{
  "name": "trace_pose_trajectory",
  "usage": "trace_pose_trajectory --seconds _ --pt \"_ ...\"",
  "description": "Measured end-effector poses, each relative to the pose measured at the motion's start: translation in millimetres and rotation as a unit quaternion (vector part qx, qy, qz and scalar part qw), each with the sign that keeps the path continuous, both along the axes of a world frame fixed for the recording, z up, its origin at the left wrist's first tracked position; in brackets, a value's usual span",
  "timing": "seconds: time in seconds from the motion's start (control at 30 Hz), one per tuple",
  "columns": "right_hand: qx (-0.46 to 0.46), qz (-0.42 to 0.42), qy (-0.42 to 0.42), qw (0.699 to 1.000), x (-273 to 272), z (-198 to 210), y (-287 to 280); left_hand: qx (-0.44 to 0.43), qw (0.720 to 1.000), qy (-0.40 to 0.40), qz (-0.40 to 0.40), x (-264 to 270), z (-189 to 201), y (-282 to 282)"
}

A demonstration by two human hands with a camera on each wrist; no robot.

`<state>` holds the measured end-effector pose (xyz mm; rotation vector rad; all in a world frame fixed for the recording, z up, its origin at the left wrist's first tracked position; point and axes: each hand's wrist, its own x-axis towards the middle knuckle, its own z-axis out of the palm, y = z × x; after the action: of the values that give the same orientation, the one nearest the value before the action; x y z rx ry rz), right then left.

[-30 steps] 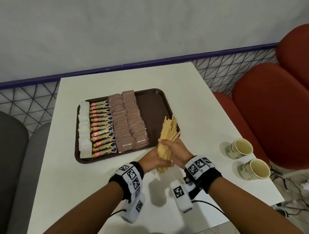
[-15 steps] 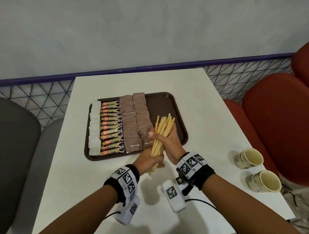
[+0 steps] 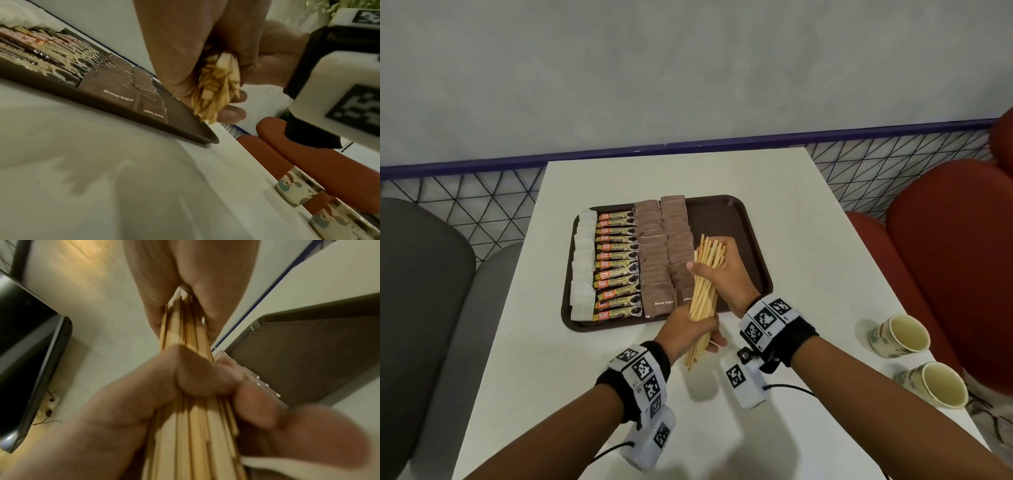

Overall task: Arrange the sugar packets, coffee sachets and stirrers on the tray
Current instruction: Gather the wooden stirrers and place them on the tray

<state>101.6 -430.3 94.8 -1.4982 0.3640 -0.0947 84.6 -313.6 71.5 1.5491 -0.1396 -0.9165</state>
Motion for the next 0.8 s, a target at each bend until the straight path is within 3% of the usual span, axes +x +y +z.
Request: trace_pose_trajectory --seconds 0.17,0.4,0.8 --pt "-0.01 -0.004 -0.033 0.999 16.6 10.7 -3.7 -0.014 1.0 -0.002 0.004 5.1 7.8 -1.5" --pt "-0.091 0.142 0.02 0.985 30.2 26.3 -22.2 -0.043 0.996 0.055 0.053 3.7 7.8 1.3" --pt "-0.155 0.211 0.059 0.963 41.1 26.9 -16.0 -0.054 0.994 0.071 0.065 13.2 6.8 2.2"
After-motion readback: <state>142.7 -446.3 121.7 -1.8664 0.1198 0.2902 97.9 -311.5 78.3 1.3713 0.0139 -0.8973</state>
